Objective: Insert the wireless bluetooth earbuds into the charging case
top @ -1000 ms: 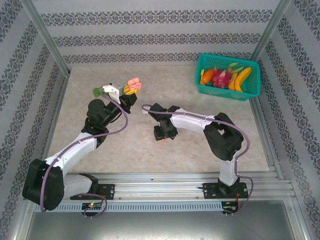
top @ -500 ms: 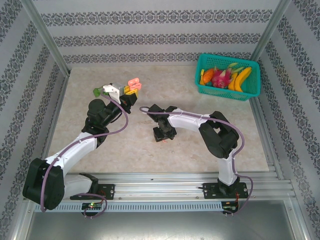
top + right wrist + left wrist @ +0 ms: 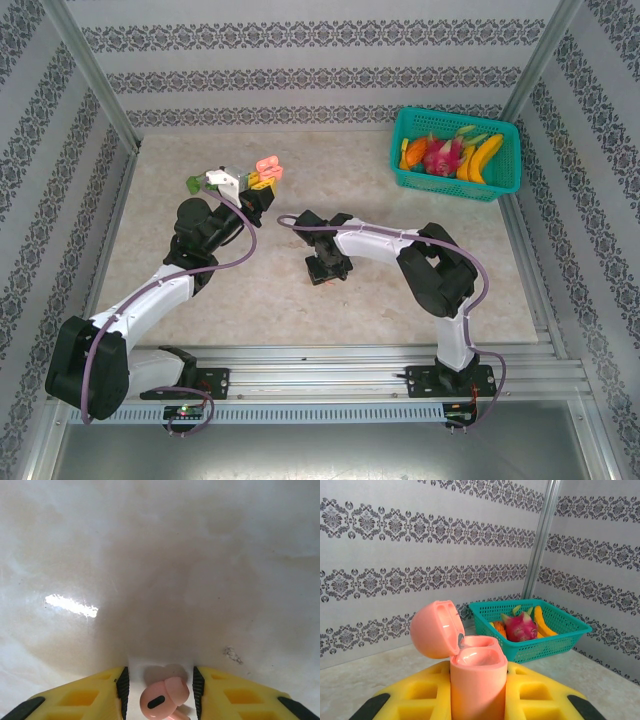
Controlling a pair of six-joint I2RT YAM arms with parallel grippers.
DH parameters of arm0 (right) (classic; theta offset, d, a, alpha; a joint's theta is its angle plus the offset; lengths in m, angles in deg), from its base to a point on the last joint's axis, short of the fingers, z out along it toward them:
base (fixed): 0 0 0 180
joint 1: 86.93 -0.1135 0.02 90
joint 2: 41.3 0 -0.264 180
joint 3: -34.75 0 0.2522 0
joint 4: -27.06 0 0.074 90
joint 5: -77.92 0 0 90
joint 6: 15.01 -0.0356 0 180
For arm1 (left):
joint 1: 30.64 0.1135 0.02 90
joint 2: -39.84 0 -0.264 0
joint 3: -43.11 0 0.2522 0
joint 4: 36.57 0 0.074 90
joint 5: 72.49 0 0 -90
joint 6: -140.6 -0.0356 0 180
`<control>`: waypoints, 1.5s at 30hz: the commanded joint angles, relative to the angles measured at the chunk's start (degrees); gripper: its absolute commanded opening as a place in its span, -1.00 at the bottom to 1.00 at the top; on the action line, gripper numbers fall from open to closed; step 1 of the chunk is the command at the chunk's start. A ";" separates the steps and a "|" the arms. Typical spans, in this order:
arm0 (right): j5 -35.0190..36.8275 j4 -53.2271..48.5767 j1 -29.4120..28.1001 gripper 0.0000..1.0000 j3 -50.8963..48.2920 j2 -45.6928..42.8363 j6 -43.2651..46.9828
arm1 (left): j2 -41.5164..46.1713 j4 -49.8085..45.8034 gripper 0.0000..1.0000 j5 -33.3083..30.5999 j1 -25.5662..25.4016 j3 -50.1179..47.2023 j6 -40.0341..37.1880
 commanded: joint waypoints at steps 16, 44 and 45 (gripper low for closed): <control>1.39 -0.77 -0.70 -0.24 -2.98 -1.78 -0.71 | -0.28 1.90 -1.00 1.50 0.69 2.12 0.82; 0.89 0.64 -1.30 -0.39 -5.46 -2.49 -1.91 | 0.32 2.21 -1.00 1.19 0.65 1.73 0.87; 0.88 0.72 -1.31 -0.40 -5.55 -2.50 -1.98 | 0.24 2.21 -1.00 1.19 0.62 1.74 0.83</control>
